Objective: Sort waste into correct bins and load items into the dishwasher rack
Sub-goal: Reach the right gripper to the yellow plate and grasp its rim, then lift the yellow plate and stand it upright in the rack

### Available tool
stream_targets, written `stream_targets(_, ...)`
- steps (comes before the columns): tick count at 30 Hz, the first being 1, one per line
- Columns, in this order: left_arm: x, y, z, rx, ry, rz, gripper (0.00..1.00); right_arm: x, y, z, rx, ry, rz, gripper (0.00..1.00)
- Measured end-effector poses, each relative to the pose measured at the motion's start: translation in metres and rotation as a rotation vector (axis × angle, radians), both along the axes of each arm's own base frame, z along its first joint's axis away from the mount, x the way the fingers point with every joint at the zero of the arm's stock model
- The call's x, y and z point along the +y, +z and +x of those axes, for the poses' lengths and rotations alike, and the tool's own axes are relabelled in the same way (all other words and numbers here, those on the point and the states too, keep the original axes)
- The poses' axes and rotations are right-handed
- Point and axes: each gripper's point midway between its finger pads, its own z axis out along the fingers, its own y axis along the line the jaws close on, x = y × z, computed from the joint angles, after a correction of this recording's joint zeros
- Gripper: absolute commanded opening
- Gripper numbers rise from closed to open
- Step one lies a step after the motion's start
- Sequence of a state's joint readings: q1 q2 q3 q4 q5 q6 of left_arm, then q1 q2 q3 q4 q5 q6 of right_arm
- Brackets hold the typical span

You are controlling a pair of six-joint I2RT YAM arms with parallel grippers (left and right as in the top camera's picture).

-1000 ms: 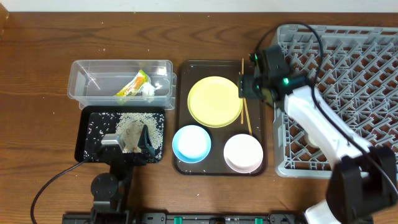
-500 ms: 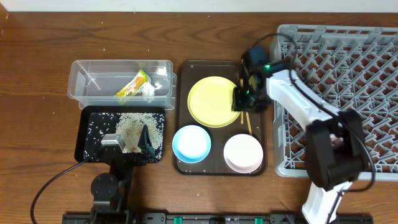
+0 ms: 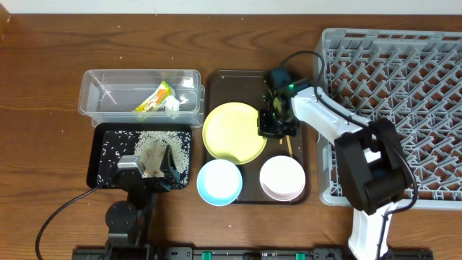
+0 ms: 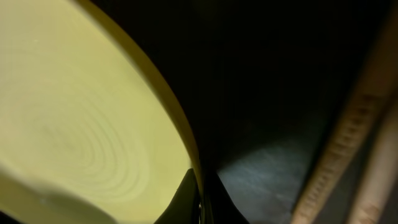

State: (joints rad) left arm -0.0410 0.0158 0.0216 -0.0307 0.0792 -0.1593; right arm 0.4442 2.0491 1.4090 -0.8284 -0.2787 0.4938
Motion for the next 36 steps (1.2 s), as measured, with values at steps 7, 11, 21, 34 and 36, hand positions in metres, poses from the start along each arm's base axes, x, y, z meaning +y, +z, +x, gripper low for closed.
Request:
stream_targets(7,0.0,0.0,0.0,0.0,0.0,0.0,0.98,-0.023,0.073,0.027,-0.231,-0.055,-0.018,0.01)
stream_targets(11,0.0,0.0,0.0,0.0,0.0,0.0,0.98,-0.063,0.132,0.045,-0.424,-0.148,-0.086,0.01)
stream_targets(21,0.0,0.0,0.0,0.0,0.0,0.0,0.98,-0.26,0.265,0.038,-0.827,-0.648,-0.64,0.01)
stream_targets(34,0.0,0.0,0.0,0.001,0.0,0.0,0.98,-0.352,0.252,0.045,-0.774,-0.834,-1.066,0.01)
stream_targets(36,0.0,0.0,0.0,0.0,0.0,0.0,0.98,-0.35,0.239,0.058,-0.769,-0.814,-1.057,0.01)
